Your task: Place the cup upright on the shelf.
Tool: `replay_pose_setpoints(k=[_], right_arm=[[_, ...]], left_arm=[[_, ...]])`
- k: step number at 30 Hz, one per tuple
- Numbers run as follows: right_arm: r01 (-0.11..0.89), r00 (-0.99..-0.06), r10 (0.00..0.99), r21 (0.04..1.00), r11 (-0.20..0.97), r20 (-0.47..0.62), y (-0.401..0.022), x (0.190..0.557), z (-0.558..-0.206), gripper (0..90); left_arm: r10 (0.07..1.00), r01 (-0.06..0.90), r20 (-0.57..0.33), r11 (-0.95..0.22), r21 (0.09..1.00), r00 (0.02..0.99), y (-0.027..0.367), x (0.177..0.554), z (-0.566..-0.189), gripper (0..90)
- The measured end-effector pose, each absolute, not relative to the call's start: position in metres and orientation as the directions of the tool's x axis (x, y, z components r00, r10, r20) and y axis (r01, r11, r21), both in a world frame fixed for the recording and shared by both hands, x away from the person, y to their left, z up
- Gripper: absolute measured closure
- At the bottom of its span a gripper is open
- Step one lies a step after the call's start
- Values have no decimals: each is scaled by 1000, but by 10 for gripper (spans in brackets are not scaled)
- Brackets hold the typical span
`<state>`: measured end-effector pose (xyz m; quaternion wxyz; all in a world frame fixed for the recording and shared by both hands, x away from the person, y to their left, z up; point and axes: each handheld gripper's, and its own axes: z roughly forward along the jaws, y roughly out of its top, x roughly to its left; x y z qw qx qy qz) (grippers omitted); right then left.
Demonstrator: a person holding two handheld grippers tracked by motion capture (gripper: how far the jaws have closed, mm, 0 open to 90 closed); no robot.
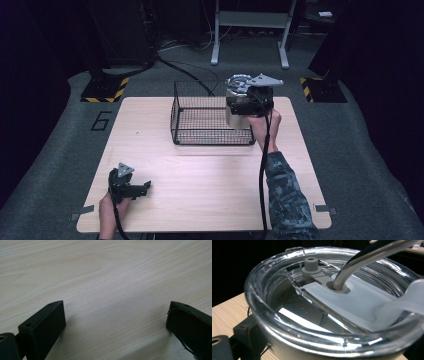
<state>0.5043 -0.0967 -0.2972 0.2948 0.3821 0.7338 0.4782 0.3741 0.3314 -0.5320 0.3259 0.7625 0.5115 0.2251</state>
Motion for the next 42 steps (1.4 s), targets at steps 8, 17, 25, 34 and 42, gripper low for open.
replay_pose_setpoints(k=[8, 17, 25, 34, 42], right_arm=[[285, -532, 844, 923, 257, -70, -91, 518, -298, 34], [294, -523, 849, 919, 261, -74, -86, 535, -299, 34], [314, -517, 854, 914, 256, -62, -83, 545, -303, 34], [326, -512, 857, 911, 251, -53, -76, 556, -307, 34], [345, -505, 862, 908, 237, -34, -69, 566, -313, 34]], left_arm=[[927, 634, 10, -265, 727, 376, 331, 374, -532, 22], [927, 633, 10, -264, 727, 375, 331, 374, -532, 22], [922, 635, 21, -282, 719, 387, 332, 374, -531, 22], [922, 635, 20, -282, 719, 386, 332, 374, -531, 22], [922, 639, 16, -280, 717, 386, 332, 374, -531, 22]])
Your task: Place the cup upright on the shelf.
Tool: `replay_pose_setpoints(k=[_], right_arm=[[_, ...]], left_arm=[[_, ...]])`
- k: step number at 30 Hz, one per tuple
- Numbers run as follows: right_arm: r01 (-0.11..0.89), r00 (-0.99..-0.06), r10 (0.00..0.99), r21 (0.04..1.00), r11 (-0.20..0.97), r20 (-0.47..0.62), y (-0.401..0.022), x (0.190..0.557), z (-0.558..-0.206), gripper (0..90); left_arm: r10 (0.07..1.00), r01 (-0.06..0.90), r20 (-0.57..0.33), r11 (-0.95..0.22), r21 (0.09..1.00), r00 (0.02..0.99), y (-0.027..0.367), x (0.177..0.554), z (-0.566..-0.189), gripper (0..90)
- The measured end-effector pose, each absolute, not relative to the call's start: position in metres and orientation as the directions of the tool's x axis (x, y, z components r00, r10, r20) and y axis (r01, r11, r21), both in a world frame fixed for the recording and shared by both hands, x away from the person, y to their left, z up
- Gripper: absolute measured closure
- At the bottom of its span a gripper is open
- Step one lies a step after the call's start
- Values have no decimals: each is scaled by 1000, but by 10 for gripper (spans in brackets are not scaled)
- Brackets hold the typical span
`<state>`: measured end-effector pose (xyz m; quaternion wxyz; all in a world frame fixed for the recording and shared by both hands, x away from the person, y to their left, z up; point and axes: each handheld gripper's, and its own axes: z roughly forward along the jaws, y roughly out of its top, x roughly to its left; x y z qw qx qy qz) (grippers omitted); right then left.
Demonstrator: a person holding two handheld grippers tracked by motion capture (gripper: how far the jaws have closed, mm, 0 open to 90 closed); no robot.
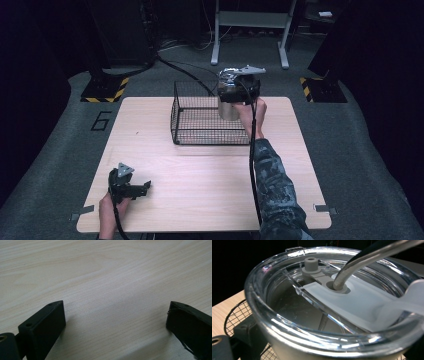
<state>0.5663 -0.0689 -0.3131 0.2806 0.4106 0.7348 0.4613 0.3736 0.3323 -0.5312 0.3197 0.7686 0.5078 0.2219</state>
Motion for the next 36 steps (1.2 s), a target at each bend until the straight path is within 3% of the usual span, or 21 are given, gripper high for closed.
replay_pose_setpoints(k=[36], right_arm=[[479, -458, 888, 854, 203, 46, -48, 618, -381, 34]], left_arm=[[923, 640, 11, -276, 717, 385, 332, 373, -531, 22]])
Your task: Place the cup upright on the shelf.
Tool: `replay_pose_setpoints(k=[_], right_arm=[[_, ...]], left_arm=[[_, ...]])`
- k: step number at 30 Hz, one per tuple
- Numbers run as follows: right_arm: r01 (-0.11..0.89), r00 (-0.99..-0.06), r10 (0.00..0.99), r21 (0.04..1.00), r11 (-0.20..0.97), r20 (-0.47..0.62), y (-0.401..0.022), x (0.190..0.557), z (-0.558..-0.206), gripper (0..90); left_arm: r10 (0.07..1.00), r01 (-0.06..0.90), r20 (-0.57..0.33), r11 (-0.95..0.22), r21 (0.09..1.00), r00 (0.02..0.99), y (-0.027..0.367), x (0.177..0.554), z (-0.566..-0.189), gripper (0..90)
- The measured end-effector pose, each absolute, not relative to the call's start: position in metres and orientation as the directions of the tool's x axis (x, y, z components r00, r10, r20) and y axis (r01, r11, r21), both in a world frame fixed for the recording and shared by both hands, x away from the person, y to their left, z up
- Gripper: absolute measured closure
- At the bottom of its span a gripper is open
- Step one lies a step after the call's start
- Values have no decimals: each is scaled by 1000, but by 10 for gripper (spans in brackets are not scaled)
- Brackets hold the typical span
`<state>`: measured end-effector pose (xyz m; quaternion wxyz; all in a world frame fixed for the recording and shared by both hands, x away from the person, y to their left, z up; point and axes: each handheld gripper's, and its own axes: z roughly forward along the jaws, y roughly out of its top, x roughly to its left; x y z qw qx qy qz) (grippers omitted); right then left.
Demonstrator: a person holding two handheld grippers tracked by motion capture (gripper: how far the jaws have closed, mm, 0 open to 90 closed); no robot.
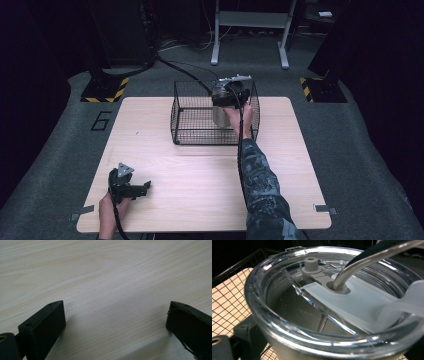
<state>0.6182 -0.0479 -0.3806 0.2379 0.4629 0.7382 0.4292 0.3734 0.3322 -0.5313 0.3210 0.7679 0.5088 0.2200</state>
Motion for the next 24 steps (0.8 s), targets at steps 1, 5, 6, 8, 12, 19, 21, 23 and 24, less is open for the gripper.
replay_pose_setpoints(k=[1, 5, 6, 8, 12, 19, 21, 23, 24], right_arm=[[484, -456, 889, 852, 199, 52, -48, 619, -383, 34], [494, -452, 891, 846, 201, 52, -46, 621, -388, 34], [497, -450, 892, 842, 209, 45, -45, 623, -392, 34], [500, -453, 891, 839, 215, 41, -45, 624, -394, 34], [513, -443, 895, 834, 203, 55, -44, 626, -400, 34], [524, -444, 895, 823, 219, 44, -42, 630, -408, 34], [524, -444, 895, 822, 224, 40, -42, 632, -411, 34], [531, -441, 896, 819, 219, 46, -41, 633, -413, 34], [532, -439, 897, 818, 217, 48, -41, 633, -414, 34]], left_arm=[[923, 640, 10, -274, 718, 384, 332, 373, -531, 22], [923, 637, 14, -276, 720, 384, 332, 374, -532, 22], [923, 636, 14, -276, 720, 385, 332, 374, -531, 22], [923, 637, 15, -277, 720, 385, 332, 374, -531, 22], [923, 636, 14, -276, 720, 384, 332, 374, -532, 22], [923, 637, 15, -276, 720, 384, 332, 374, -531, 22], [923, 636, 14, -276, 720, 384, 332, 374, -532, 22], [923, 636, 14, -276, 720, 384, 332, 374, -532, 22], [922, 638, 13, -277, 719, 386, 332, 374, -531, 22]])
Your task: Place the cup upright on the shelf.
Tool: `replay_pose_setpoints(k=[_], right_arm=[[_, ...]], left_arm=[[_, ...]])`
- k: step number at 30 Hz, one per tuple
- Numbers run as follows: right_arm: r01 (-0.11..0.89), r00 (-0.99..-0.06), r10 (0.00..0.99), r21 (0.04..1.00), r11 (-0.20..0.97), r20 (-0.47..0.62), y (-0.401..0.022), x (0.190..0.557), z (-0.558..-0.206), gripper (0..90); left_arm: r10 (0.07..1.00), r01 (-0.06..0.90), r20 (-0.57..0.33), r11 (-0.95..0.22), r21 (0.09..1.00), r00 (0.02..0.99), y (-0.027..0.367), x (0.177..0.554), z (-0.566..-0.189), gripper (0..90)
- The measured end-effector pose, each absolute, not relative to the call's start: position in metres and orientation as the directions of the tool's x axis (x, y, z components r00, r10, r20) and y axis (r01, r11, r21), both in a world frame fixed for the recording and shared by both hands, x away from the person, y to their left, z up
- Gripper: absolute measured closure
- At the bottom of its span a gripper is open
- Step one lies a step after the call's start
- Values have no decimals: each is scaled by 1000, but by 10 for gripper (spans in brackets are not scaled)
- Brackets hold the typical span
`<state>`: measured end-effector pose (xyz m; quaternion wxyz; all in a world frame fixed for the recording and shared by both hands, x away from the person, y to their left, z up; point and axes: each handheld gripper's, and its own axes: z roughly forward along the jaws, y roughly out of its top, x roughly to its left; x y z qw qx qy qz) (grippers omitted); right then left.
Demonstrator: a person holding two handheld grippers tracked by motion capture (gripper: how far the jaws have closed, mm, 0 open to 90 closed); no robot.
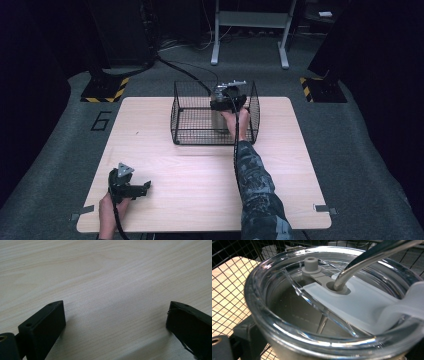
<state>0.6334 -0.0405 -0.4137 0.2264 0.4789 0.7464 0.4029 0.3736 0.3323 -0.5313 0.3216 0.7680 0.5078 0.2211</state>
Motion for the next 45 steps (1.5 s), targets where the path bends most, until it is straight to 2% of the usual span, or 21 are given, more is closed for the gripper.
replay_pose_setpoints(k=[7, 13, 27, 32, 33, 36, 45], right_arm=[[540, -446, 894, 807, 238, 34, -41, 634, -416, 34], [570, -427, 901, 795, 209, 69, -42, 632, -415, 33], [585, -469, 882, 762, 278, 38, -46, 620, -415, 30], [593, -463, 885, 759, 268, 49, -47, 621, -414, 24], [610, -464, 882, 752, 250, 83, -48, 621, -414, 0], [629, -461, 882, 738, 247, 98, -49, 621, -412, 0], [648, -481, 868, 717, 258, 122, -58, 601, -395, 0]], left_arm=[[923, 636, 14, -276, 720, 384, 332, 374, -532, 22], [923, 636, 14, -276, 720, 385, 332, 374, -532, 22], [922, 639, 12, -277, 718, 387, 332, 374, -531, 22], [923, 638, 13, -276, 719, 385, 332, 374, -531, 22], [923, 637, 13, -275, 720, 384, 332, 374, -531, 22], [923, 637, 13, -276, 720, 385, 332, 374, -531, 22], [928, 634, 4, -258, 729, 372, 331, 374, -532, 22]])
